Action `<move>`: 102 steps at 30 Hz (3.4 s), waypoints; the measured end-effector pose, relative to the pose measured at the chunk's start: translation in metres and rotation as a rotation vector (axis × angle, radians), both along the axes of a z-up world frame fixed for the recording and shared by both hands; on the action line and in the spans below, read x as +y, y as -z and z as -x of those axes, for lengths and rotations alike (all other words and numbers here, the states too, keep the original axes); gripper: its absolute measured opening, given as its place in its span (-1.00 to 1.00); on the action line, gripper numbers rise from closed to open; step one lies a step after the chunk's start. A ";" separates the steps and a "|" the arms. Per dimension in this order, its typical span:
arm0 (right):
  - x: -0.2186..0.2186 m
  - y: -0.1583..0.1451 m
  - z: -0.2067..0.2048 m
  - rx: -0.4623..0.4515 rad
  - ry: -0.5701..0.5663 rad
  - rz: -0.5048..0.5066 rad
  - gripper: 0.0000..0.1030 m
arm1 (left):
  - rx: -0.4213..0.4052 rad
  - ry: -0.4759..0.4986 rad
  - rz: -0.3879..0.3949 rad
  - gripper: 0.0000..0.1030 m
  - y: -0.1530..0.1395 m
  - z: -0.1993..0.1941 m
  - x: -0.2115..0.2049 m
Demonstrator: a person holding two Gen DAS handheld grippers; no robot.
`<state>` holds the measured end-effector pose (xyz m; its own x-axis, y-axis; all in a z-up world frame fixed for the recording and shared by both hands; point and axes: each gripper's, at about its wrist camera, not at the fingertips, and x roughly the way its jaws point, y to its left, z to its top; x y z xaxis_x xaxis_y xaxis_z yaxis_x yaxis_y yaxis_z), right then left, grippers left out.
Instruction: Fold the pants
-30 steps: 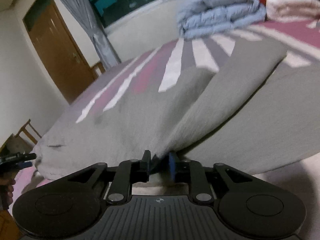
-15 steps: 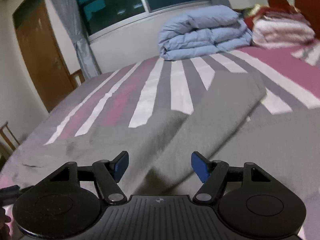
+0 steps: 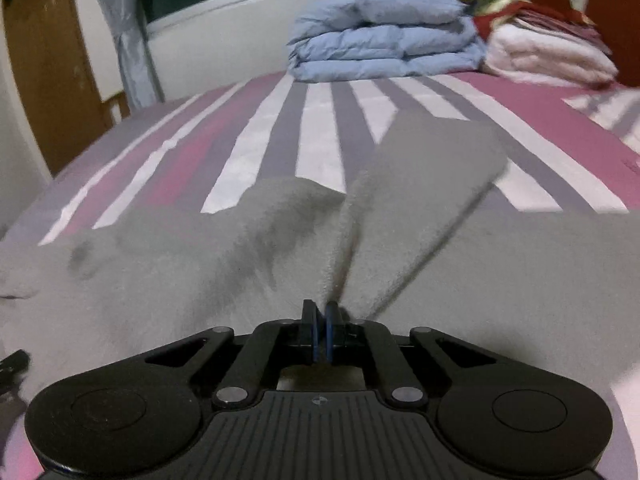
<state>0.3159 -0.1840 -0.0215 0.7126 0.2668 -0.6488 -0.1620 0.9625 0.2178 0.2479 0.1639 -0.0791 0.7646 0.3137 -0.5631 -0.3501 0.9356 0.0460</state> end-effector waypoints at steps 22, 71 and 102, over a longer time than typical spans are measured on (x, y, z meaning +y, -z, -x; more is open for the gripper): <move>-0.007 0.001 -0.053 -0.079 -0.032 0.202 0.13 | -0.021 -0.007 0.004 0.88 -0.001 0.002 0.002; -0.235 0.017 0.000 -0.065 0.266 -0.231 0.35 | -0.027 -0.008 0.004 0.89 0.001 0.001 0.003; -0.266 0.055 -0.012 0.068 0.404 -0.480 -0.88 | -0.033 -0.007 0.016 0.88 0.001 0.003 0.001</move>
